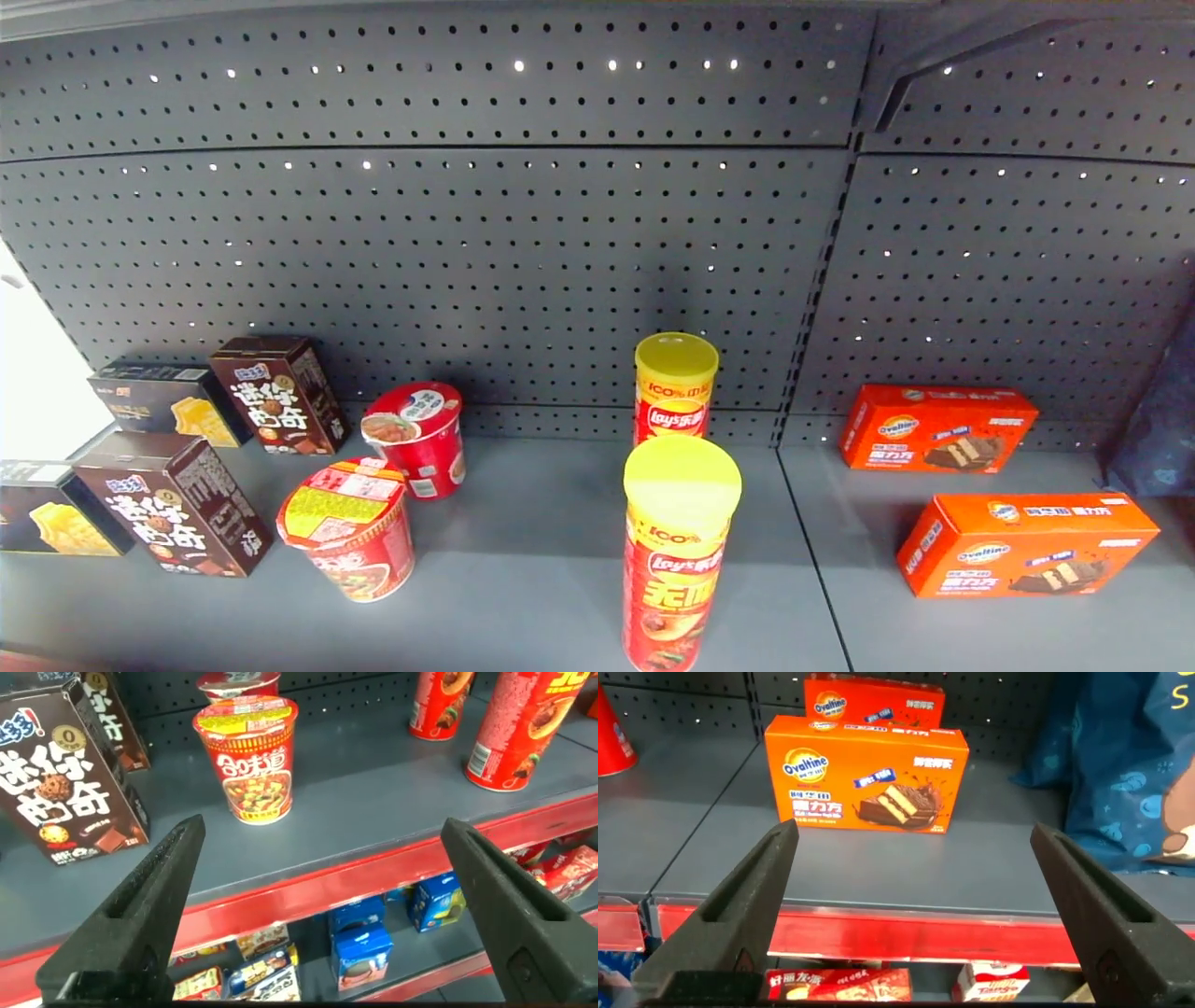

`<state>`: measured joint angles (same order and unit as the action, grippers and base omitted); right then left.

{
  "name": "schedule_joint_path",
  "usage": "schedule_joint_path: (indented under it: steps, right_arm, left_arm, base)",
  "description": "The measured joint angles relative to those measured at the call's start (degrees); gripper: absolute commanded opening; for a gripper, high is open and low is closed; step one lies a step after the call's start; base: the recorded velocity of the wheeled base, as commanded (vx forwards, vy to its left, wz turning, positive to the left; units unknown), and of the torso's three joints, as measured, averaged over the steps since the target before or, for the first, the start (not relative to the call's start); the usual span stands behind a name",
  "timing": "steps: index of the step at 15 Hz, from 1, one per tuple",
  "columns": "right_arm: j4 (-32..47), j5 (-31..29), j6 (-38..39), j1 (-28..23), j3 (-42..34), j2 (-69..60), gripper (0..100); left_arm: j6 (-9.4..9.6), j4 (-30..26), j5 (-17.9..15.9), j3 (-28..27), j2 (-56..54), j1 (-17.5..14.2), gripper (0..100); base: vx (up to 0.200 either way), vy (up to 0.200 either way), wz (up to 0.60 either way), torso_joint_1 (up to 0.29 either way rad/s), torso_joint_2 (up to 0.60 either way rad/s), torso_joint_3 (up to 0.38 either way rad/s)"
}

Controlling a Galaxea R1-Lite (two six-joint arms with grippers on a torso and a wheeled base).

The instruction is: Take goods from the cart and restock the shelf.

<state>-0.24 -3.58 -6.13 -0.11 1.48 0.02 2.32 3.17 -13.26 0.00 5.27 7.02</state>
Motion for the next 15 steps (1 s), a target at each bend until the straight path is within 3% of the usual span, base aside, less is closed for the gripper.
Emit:
schedule_joint_path:
  steps: [15]
  right_arm:
    - [-0.05,-0.09,-2.43,0.04,0.09,0.0,100]
  left_arm:
    - [-0.43,0.09,0.1,0.0,0.0,0.0,100]
  base:
    - [0.0,0.0,0.0,0.0,0.0,0.0]
